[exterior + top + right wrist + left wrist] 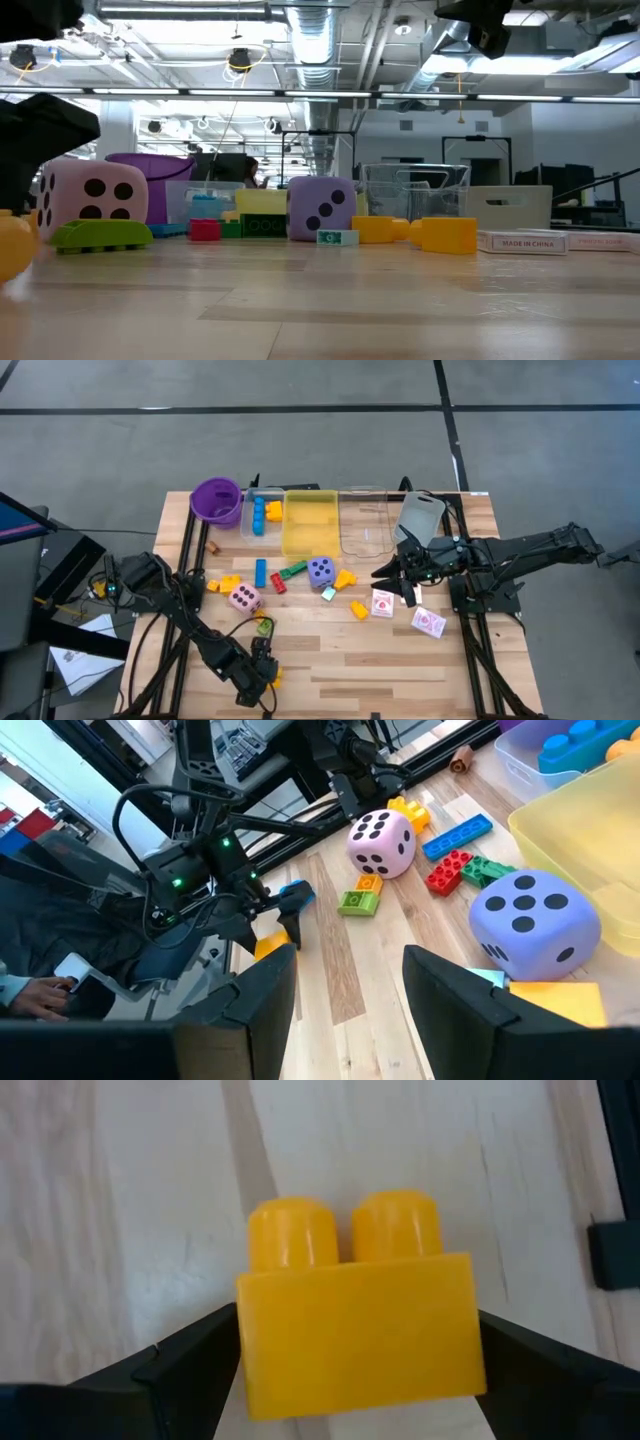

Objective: Pick & Place Toys
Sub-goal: Put the yellow stud game piece into the left transparent bin

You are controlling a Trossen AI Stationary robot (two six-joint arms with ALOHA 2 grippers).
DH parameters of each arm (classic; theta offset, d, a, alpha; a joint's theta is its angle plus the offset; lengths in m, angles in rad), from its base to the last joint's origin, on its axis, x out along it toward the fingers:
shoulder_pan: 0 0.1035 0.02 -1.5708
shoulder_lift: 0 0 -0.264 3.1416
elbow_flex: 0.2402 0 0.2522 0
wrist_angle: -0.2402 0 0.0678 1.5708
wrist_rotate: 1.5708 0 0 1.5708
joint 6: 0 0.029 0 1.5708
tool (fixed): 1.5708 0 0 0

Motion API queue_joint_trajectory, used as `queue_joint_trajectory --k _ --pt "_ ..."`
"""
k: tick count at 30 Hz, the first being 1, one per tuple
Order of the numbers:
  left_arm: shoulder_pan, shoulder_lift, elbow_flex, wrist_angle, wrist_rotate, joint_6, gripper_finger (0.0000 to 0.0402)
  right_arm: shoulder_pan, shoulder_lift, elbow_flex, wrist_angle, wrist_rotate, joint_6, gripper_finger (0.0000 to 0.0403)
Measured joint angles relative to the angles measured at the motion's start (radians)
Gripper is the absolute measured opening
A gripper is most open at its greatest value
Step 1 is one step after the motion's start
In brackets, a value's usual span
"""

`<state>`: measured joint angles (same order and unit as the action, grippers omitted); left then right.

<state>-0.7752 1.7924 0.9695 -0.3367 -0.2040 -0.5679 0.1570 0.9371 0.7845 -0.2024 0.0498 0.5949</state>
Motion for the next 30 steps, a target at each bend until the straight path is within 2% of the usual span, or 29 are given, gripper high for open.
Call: queue_joint_trajectory --k 6,9,14,18,22,30 --pt "0.025 -0.004 0.000 0.003 -0.004 -0.113 0.0294 0.000 0.000 0.000 0.000 0.000 0.000 0.0179" --pt "0.033 -0.020 -0.001 0.002 0.028 -0.152 0.0276 0.000 0.000 0.000 0.000 0.000 0.000 0.0179" --pt "0.037 -0.100 -0.001 0.003 0.043 -0.139 0.0281 0.000 0.000 0.000 0.000 0.000 0.000 0.0179" --pt "0.047 -0.200 -0.001 -0.005 0.012 -0.096 0.0286 0.000 0.000 0.000 0.000 0.000 -0.001 0.0179" --pt "0.086 -0.323 -0.001 -0.029 -0.106 -0.092 0.0276 0.000 0.000 0.000 0.000 0.000 -0.001 0.0179" --pt "0.266 -0.540 -0.001 -0.071 -0.498 -0.083 0.0284 0.000 0.000 0.000 0.000 -0.004 -0.001 0.0179"
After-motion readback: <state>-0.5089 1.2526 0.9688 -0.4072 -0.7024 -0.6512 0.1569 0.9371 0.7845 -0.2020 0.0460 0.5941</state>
